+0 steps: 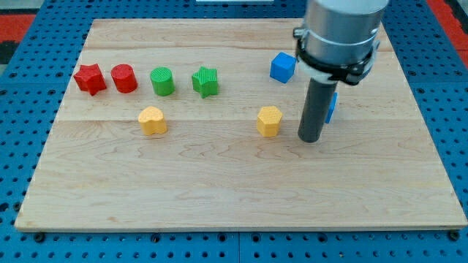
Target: Slide the blue triangle to the right and slightly left
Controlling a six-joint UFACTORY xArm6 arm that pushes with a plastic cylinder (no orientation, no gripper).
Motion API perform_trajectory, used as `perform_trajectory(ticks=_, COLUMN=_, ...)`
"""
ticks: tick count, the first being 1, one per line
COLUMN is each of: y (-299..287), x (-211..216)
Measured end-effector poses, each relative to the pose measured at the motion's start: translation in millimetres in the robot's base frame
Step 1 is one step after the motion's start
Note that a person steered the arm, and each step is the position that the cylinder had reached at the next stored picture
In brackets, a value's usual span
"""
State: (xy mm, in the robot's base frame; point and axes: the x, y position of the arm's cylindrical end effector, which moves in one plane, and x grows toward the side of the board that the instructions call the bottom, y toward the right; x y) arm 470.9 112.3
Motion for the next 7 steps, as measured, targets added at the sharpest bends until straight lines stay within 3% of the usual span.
perform_trajectory(ticks=1, y=-27, x=-22)
perform_trajectory(ticks=3, y=-94, x=-27)
perform_trajectory(ticks=4, y=-52, x=-65)
perform_trajectory(ticks=5, y=5, x=-66)
perform_trajectory(ticks=7, y=47, x=-67)
